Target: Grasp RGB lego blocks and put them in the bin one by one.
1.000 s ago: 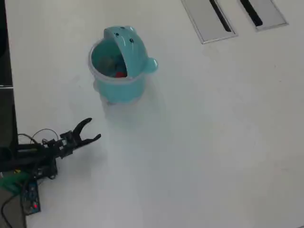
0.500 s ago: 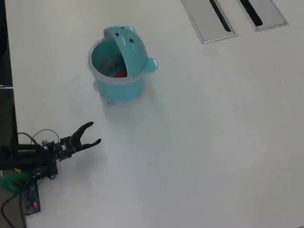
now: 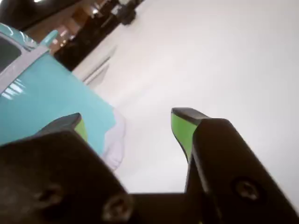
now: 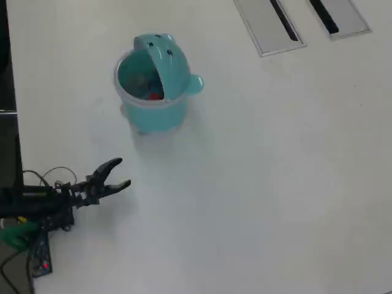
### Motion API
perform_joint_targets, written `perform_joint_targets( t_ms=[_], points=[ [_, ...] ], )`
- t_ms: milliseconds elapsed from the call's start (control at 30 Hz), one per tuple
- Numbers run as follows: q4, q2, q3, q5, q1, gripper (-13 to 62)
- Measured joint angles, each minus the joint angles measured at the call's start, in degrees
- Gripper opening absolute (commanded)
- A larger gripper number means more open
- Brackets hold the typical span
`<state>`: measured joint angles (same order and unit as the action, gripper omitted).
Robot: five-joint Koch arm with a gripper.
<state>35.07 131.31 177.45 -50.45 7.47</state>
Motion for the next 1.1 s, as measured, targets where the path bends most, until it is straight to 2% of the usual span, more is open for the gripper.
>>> perform_joint_targets(
  t_ms=[533, 1100],
  points=[
    [-14.8, 0.0, -0.1, 20.1, -3.0, 37.4],
    [-30.3, 0.0, -0.1, 26.2, -4.4, 37.4]
  ],
)
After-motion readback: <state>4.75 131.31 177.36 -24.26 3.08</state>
